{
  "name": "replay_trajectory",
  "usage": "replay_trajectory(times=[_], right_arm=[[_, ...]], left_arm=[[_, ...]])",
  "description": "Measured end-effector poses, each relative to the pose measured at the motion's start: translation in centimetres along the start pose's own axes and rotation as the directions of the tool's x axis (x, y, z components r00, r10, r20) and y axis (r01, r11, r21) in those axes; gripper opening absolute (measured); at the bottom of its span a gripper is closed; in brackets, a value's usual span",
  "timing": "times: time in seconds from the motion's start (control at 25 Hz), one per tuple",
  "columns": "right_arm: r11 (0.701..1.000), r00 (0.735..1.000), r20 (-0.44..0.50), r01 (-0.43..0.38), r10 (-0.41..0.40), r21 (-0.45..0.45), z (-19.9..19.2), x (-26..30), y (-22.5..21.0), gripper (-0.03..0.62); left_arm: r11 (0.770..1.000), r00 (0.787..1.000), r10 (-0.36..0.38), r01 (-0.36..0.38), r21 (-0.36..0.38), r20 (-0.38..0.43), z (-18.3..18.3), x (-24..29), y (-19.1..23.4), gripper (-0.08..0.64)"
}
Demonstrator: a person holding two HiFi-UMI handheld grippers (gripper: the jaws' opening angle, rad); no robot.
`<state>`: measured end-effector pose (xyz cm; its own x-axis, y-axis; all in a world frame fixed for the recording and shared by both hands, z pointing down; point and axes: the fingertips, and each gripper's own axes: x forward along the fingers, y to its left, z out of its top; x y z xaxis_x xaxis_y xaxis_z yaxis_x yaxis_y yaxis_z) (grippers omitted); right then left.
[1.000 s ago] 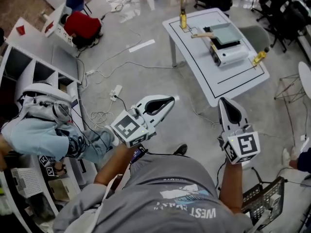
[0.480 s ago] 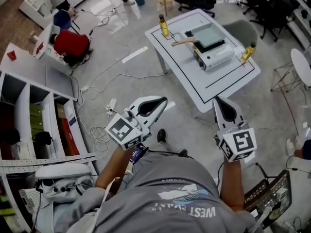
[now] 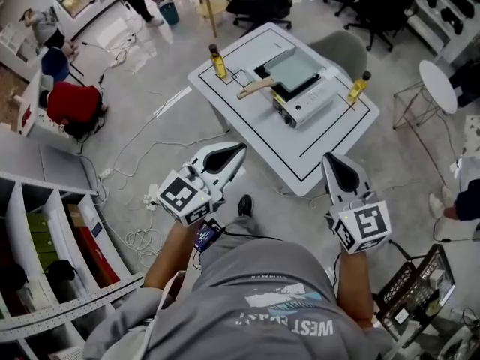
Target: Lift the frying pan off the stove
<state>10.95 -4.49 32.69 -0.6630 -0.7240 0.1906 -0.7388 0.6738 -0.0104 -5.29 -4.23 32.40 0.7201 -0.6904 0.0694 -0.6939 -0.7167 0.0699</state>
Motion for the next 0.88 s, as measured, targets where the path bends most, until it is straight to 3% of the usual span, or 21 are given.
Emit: replay_trajectory(times=[0.36, 0.88], right_arm=[[0.997, 0.997, -0.003, 0.081, -0.081, 0.020, 2.0, 6.8, -1.4, 0.028], [0.982, 0.983, -0.023, 0.186, -0.185, 0.042, 3.1, 13.8, -3.3, 0.049]], left_arm=[[0.995, 0.995, -0.098, 0.098, 0.003, 0.008, 1.4, 3.6, 8.6, -0.002], [0.979, 0.980, -0.201, 0.201, -0.015, 0.000, 0.9, 7.2, 17.2, -0.002]])
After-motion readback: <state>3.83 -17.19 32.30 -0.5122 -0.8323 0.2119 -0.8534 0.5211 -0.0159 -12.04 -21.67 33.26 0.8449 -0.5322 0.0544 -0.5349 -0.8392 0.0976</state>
